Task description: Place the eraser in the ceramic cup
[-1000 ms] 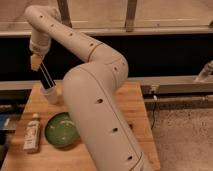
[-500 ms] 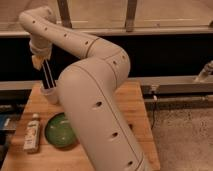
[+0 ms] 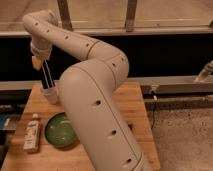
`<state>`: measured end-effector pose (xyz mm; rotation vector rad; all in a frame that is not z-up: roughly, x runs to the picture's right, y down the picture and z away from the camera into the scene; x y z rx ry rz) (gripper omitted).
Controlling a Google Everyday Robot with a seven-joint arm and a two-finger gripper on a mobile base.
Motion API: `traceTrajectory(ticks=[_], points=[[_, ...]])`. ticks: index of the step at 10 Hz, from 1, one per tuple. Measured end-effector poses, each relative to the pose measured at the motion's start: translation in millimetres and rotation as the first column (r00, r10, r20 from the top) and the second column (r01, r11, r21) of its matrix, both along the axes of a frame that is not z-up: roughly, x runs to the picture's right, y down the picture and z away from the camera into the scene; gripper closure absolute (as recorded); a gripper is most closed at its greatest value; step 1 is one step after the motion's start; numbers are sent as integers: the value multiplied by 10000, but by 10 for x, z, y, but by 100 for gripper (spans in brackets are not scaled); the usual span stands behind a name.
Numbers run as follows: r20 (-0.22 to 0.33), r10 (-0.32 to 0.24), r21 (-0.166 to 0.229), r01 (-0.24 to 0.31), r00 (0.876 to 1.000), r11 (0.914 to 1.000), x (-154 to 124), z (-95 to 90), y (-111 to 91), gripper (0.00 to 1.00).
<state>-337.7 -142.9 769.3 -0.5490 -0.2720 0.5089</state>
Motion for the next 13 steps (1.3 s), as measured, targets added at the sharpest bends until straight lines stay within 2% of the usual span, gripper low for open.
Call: traceTrajectory(ticks=[8, 13], points=[[124, 38, 18, -39, 9999, 10000, -228, 351, 24, 100], [421, 237, 40, -239, 9988, 9997, -235, 517, 50, 100]])
